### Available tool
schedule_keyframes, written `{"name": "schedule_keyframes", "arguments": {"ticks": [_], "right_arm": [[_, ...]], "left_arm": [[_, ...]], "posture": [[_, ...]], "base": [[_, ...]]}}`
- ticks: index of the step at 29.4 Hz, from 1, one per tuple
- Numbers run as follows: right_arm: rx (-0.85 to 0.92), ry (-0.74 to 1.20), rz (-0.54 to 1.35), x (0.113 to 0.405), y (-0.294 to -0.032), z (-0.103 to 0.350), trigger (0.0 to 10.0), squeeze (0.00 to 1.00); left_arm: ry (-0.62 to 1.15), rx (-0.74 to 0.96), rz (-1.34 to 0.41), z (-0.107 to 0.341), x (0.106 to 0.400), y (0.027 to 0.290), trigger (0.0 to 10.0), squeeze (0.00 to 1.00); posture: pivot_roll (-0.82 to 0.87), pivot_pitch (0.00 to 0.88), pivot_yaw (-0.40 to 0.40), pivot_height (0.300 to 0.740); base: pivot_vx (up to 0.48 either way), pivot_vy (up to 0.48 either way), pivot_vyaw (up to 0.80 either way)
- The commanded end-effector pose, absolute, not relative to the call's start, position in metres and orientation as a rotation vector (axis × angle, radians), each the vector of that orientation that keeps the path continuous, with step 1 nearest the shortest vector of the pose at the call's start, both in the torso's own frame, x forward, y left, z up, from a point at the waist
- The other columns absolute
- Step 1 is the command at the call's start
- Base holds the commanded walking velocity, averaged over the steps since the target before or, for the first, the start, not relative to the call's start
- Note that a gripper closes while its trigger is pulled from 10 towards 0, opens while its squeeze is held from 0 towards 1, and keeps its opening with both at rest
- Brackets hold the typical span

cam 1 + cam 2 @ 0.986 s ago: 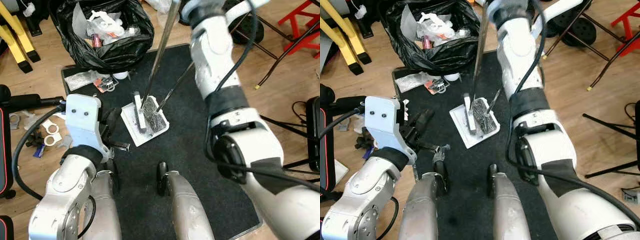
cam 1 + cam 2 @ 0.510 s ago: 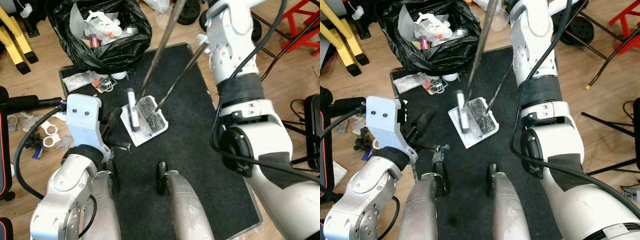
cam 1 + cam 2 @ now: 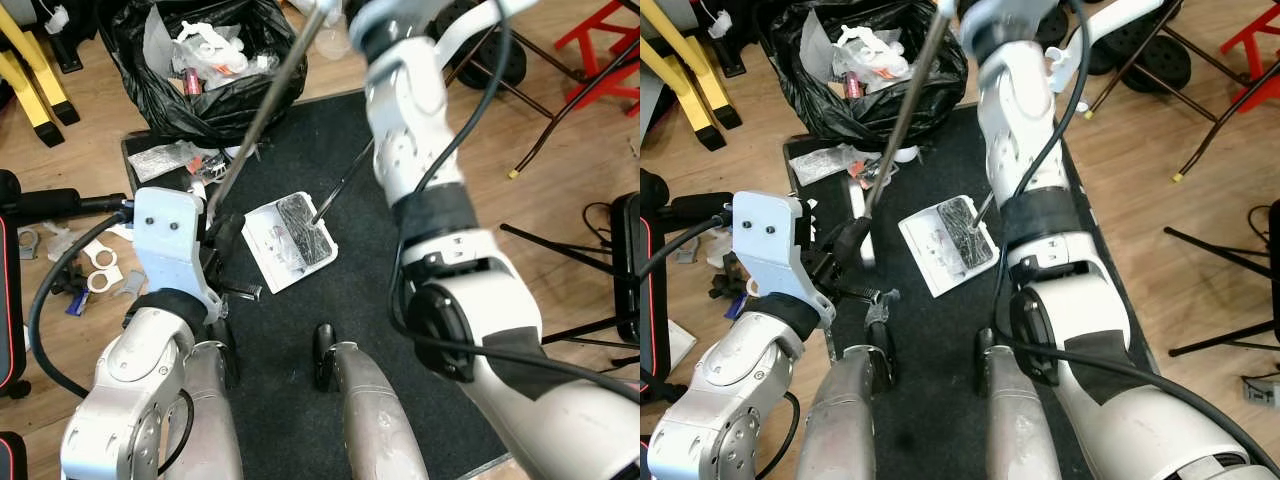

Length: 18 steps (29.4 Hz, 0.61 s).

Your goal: Sweep floor

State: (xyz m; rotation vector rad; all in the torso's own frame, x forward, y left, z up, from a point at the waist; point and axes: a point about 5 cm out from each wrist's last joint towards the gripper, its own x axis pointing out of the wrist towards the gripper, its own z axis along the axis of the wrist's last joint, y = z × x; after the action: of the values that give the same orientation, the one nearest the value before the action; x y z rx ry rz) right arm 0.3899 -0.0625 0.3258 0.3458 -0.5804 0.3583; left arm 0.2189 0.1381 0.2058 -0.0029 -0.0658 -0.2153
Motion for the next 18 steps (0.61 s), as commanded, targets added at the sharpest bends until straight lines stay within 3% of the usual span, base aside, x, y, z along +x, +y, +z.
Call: {"name": "schedule_keyframes", "arguments": {"ticks": [1, 18], "right_arm": [[0.314, -0.632, 0.355, 0.387, -0.066, 0.331, 10.0, 0.0], [0.053, -0.69, 0.278, 0.39, -0.084, 0.346, 10.0, 0.0]], "left_arm": [[-0.04, -0.01, -0.218, 0.2, 0.217, 0.136, 10.0, 0.0], [-0.038, -0.013, -0.22, 0.199, 0.218, 0.135, 10.0, 0.0]], "posture": [[-0.11, 0.451, -0.194, 0.74], [-0.11, 0.444, -0.192, 0.74]], "base": [[0.0, 0.0, 0.0], [0.0, 0.0, 0.0]]}}
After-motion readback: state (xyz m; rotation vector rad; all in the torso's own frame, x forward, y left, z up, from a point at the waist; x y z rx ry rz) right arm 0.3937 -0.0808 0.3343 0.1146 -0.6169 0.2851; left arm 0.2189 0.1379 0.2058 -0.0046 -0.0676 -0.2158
